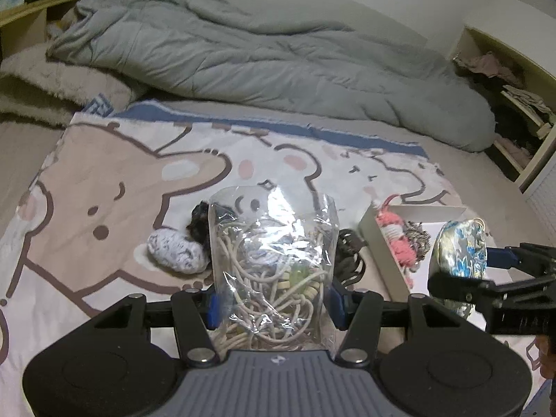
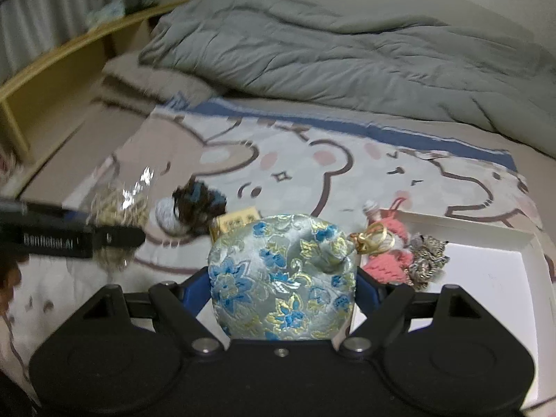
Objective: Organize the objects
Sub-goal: 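Lift the cable bag and floral pouch and carry both over the box, then lower the cable bag and pouch into the box and open both tools, then withdraw both tools from the box toward the remaining items on the sheet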
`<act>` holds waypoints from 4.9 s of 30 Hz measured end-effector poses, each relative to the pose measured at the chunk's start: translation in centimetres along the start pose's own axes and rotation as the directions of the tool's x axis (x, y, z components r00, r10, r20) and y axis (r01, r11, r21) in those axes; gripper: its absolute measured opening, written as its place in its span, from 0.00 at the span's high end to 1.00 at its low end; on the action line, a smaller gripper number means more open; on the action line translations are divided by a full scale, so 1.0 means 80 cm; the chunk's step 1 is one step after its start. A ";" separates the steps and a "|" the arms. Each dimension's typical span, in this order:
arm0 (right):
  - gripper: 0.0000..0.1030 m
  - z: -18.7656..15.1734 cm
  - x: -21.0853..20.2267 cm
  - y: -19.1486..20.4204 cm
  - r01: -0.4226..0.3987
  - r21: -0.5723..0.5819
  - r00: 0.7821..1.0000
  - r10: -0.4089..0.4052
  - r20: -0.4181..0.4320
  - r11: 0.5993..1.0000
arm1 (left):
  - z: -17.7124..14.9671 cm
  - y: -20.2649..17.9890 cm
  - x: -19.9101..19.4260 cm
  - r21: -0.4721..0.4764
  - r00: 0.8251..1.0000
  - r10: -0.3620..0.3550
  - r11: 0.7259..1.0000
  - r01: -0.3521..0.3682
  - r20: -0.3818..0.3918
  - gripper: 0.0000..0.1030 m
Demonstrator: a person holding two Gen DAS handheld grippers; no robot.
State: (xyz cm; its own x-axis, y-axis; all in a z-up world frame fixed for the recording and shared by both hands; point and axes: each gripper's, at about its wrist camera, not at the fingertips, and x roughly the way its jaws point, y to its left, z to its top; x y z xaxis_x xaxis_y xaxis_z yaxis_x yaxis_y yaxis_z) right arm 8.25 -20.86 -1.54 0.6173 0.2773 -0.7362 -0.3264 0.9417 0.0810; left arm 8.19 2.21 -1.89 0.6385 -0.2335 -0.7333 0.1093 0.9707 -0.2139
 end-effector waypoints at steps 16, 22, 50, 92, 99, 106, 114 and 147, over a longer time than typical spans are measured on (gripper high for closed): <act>0.19 -0.006 -0.047 -0.033 0.059 0.122 0.994 -0.070 0.086 0.991 | 0.005 -0.048 -0.002 0.025 0.998 -0.048 0.999 0.046 0.048 0.45; 0.19 -0.008 -0.060 -0.060 0.091 0.156 0.987 -0.110 0.114 0.984 | 0.011 -0.071 0.006 0.034 0.994 -0.085 0.996 0.083 0.063 0.45; 0.19 -0.026 -0.075 -0.303 0.261 0.415 0.947 -0.314 0.065 0.872 | 0.074 -0.315 0.154 0.419 0.902 -0.410 0.801 0.427 -0.136 0.45; 0.23 -0.017 0.071 -0.381 0.352 0.379 0.935 -0.334 -0.115 0.856 | 0.037 -0.356 0.343 0.687 0.886 -0.306 0.560 0.464 -0.349 0.18; 0.25 -0.026 0.046 -0.371 0.348 0.391 0.936 -0.339 -0.096 0.852 | 0.049 -0.351 0.315 0.660 0.893 -0.315 0.602 0.450 -0.321 0.18; 0.25 -0.030 0.006 -0.352 0.320 0.403 0.943 -0.331 -0.045 0.857 | 0.057 -0.339 0.275 0.611 0.898 -0.335 0.659 0.439 -0.284 0.18; 0.24 -0.034 -0.038 -0.320 0.298 0.408 0.944 -0.331 0.011 0.863 | 0.059 -0.323 0.216 0.543 0.910 -0.348 0.730 0.414 -0.227 0.18; 0.09 -0.108 -0.148 -0.216 0.281 0.363 0.928 -0.348 0.135 0.889 | 0.006 -0.248 0.064 0.348 0.958 -0.286 0.898 0.270 -0.005 0.00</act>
State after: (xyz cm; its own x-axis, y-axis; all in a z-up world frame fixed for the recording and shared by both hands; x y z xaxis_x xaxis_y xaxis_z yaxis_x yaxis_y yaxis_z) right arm 0.43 -42.08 -0.03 0.7833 -0.0451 -0.6200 0.1429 0.9837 0.1090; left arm 9.67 -18.23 -1.09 0.5764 -0.5017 -0.6450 0.5355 0.8281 -0.1657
